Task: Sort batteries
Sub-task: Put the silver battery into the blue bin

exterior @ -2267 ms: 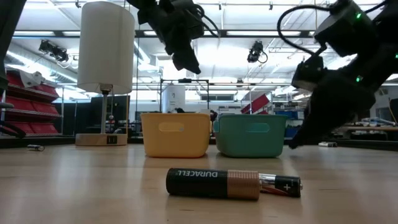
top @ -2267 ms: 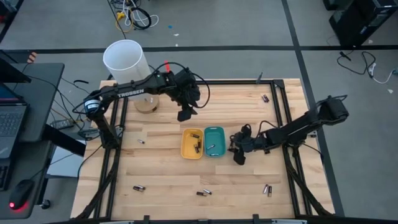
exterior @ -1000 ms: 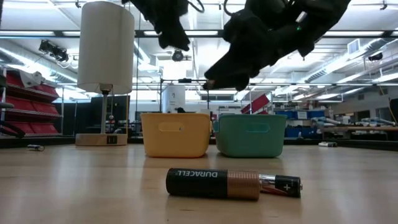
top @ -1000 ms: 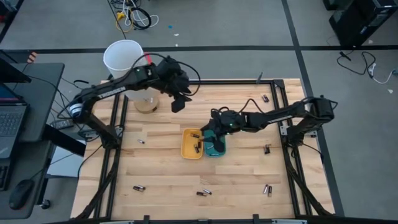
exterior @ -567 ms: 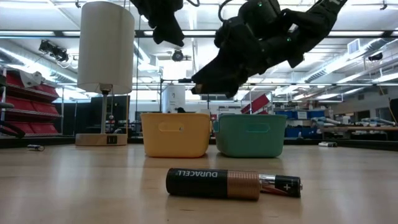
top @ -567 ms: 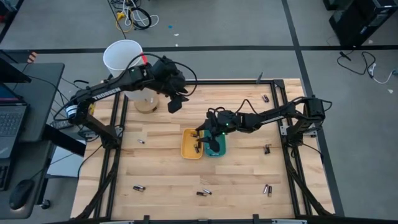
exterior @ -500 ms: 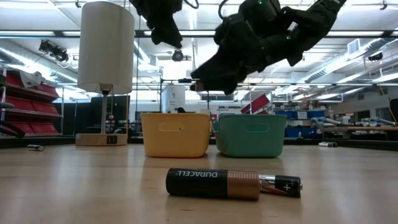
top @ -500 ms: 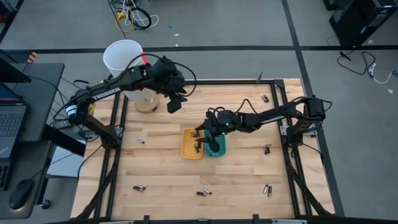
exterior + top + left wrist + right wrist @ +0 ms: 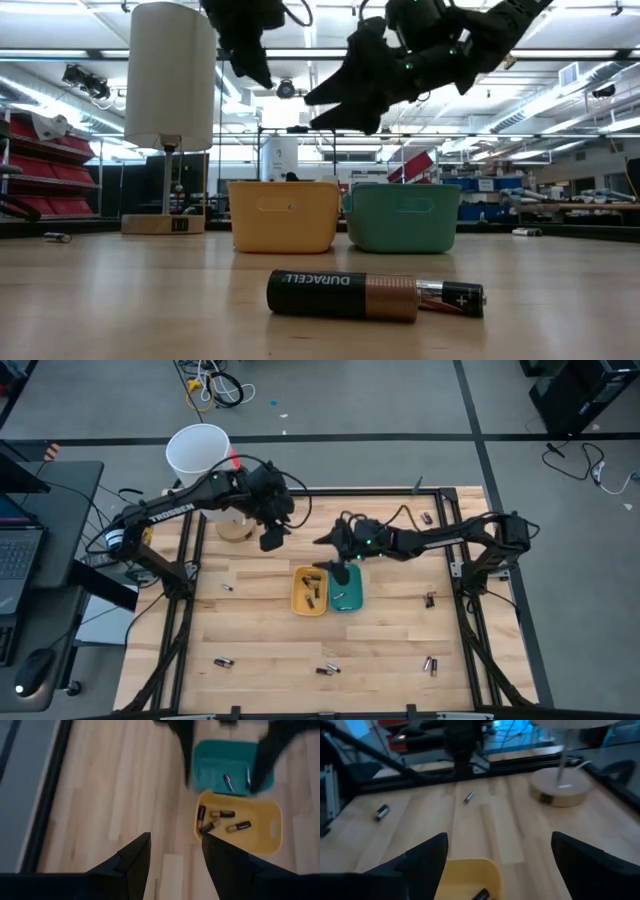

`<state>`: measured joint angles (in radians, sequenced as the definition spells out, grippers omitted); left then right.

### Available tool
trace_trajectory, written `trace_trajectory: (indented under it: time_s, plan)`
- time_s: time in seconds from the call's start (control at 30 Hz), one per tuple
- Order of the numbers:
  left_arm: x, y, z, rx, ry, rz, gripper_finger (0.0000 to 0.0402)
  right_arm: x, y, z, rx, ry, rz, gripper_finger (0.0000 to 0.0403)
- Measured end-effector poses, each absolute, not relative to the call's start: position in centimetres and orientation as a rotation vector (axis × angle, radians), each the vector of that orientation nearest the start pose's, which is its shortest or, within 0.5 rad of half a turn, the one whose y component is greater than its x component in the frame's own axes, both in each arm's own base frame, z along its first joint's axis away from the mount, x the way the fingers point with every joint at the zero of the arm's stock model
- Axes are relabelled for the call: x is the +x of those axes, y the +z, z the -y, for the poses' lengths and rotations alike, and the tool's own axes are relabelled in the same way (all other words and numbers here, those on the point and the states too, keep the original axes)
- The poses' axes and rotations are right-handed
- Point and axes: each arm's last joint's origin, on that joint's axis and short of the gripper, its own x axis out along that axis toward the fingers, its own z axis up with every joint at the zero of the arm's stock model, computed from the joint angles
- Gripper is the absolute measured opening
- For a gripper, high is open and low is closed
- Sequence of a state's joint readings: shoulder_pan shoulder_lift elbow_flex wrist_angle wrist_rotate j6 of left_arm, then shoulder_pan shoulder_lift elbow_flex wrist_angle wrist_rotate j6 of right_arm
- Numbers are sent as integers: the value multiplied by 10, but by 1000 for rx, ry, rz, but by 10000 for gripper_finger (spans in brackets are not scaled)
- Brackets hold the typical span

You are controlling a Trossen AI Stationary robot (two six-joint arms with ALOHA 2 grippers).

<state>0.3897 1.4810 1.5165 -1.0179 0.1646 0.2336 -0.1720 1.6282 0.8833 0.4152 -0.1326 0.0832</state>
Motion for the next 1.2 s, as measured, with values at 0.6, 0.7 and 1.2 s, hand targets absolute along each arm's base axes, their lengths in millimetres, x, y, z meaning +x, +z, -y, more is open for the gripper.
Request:
trace_trajectory:
  time_s: [0.6,0.7,1.2]
  plan:
    - [222,189,-48,-60,-158,-622,194,267,260,91,77,-192,-554,323]
    - [213,161,-39,-89,-113,-635,194,263,264,93,73,-206,-542,320]
    - [198,123,-25,-139,-28,-617,264,259,260,94,101,-216,-591,317]
